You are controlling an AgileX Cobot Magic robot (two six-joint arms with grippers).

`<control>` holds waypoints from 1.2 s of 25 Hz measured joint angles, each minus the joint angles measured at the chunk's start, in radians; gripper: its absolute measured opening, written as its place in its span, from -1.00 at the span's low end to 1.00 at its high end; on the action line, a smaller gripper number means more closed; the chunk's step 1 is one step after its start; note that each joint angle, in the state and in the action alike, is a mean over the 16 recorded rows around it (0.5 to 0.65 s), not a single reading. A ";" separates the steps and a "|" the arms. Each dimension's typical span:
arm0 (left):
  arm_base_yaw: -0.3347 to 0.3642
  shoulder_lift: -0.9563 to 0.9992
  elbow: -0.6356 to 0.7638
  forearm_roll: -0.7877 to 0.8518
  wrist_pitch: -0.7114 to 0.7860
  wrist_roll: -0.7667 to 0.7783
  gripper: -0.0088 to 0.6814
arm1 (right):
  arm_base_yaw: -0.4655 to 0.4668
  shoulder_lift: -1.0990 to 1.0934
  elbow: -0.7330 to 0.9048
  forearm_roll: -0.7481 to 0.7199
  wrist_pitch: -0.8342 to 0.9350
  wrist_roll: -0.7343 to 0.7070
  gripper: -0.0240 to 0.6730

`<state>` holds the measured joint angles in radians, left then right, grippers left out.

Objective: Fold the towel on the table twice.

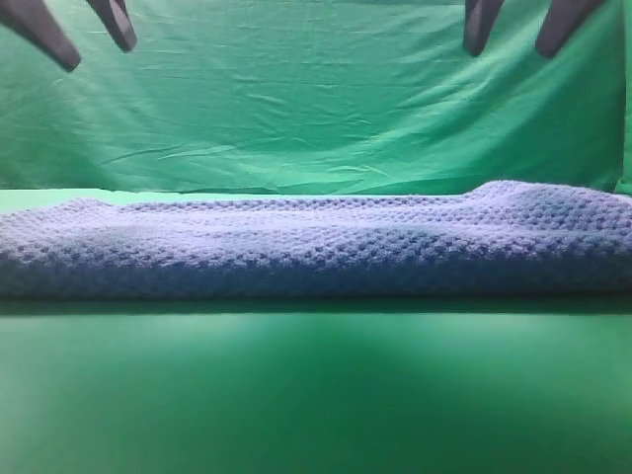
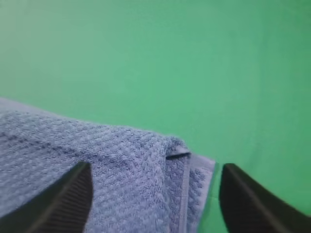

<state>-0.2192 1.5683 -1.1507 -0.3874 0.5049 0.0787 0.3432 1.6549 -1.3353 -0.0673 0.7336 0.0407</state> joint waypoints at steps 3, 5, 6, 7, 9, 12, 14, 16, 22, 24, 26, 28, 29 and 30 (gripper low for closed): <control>0.000 -0.065 -0.048 0.011 0.089 0.009 -0.25 | 0.000 -0.076 -0.030 -0.001 0.079 0.000 -0.15; 0.001 -0.112 -0.074 0.016 0.143 0.019 -0.46 | 0.000 -0.130 -0.044 0.000 0.128 0.000 -0.38; 0.001 -0.137 -0.085 0.018 0.169 0.025 -0.56 | 0.000 -0.158 -0.049 0.000 0.151 0.000 -0.49; 0.001 -0.162 -0.093 0.019 0.193 0.032 -0.64 | 0.000 -0.187 -0.052 0.001 0.173 0.000 -0.59; 0.001 -0.217 -0.102 0.021 0.236 0.047 -0.75 | 0.000 -0.246 -0.052 0.004 0.213 -0.001 -0.76; 0.001 -0.310 -0.089 0.024 0.287 0.071 -0.81 | 0.000 -0.341 -0.038 0.013 0.261 -0.002 -0.89; 0.001 -0.380 -0.065 0.025 0.313 0.087 -0.81 | 0.000 -0.410 -0.018 0.019 0.285 -0.003 -0.92; 0.001 -0.458 -0.031 0.027 0.335 0.103 -0.81 | 0.000 -0.481 0.011 0.026 0.301 -0.003 -0.93; 0.001 -0.719 0.115 0.029 0.366 0.135 -0.81 | 0.000 -0.718 0.156 0.045 0.295 -0.006 -0.93; 0.001 -0.812 0.175 0.030 0.362 0.140 -0.81 | 0.000 -0.803 0.222 0.049 0.276 -0.008 -0.93; 0.001 -0.905 0.235 0.030 0.354 0.143 -0.81 | 0.000 -0.889 0.292 0.052 0.252 -0.012 -0.93; 0.001 -0.997 0.291 0.031 0.342 0.145 -0.81 | 0.000 -0.973 0.361 0.053 0.227 -0.018 -0.93; 0.001 -1.042 0.318 0.031 0.336 0.146 -0.81 | 0.000 -1.014 0.395 0.053 0.214 -0.020 -0.93; 0.001 -1.086 0.343 0.031 0.330 0.147 -0.81 | 0.000 -1.055 0.428 0.053 0.201 -0.023 -0.93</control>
<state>-0.2185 0.4826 -0.8077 -0.3564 0.8346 0.2258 0.3432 0.6002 -0.9074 -0.0140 0.9349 0.0174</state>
